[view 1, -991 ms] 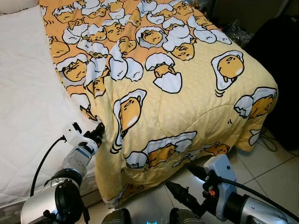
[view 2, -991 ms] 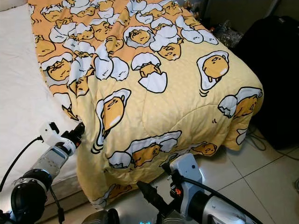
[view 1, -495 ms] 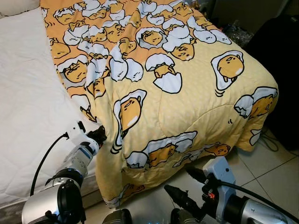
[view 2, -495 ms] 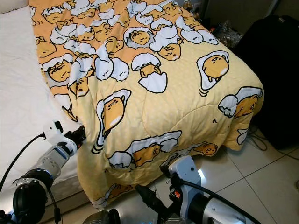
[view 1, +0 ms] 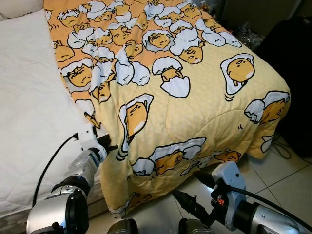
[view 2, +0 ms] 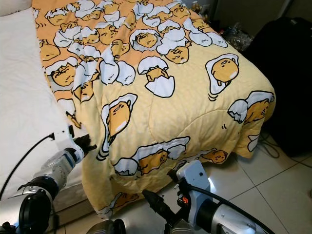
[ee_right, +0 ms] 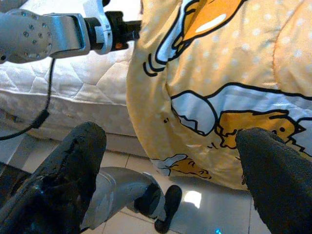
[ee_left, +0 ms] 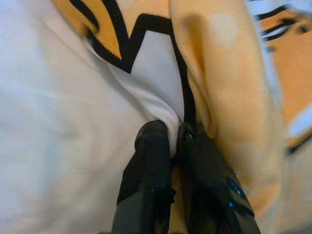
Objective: Clean up the room
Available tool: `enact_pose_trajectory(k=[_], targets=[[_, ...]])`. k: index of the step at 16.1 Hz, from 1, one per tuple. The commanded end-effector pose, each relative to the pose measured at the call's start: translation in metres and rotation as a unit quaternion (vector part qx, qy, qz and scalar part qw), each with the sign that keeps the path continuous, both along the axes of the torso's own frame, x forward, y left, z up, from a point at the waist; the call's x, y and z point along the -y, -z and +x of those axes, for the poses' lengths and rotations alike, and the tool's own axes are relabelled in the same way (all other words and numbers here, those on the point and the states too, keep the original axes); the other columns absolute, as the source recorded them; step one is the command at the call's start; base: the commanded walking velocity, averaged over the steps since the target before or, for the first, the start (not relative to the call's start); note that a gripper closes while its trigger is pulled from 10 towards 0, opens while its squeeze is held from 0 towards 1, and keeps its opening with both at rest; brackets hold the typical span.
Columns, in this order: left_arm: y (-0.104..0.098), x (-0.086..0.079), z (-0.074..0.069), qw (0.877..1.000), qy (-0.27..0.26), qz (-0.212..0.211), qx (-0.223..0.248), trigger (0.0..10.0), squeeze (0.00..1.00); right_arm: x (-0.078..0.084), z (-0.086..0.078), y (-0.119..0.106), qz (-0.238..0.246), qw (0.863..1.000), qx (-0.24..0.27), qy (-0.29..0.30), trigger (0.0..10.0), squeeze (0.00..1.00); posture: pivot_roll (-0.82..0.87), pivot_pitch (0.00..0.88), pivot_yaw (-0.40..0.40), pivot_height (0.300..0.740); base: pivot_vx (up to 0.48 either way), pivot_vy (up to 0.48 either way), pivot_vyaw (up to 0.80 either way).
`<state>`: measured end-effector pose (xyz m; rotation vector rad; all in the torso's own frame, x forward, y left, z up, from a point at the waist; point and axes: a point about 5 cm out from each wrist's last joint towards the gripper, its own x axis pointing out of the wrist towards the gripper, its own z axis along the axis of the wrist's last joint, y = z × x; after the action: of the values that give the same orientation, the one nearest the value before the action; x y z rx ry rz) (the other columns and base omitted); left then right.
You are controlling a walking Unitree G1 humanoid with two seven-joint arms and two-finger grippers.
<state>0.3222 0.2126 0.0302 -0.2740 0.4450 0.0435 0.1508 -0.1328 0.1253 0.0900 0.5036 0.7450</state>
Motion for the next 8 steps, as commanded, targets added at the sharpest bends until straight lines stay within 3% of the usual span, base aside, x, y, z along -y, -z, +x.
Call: enact_pose_trajectory(k=[1,5,8], targets=[[-0.002,-0.01,-0.001,0.999,-0.017,0.046,0.0,0.0,0.0,0.001,0.001,0.002,-0.002,1.0,-0.001,0.008,10.0,0.0,-0.28,0.124,0.088,0.74,0.0,0.0,0.0],[-0.034,-0.035,0.012,0.987,-0.086,0.111,0.08,0.0,0.0,0.002,0.001,0.006,-0.001,1.0,-0.001,0.027,10.0,0.0,-0.26,0.123,0.104,0.74,0.0,0.0,0.0],[-0.034,-0.048,0.006,0.981,-0.104,0.142,0.079,0.0,0.0,0.0,0.0,0.007,0.002,1.0,-0.001,0.03,10.0,0.0,-0.26,0.124,0.106,0.74,0.0,0.0,0.0]])
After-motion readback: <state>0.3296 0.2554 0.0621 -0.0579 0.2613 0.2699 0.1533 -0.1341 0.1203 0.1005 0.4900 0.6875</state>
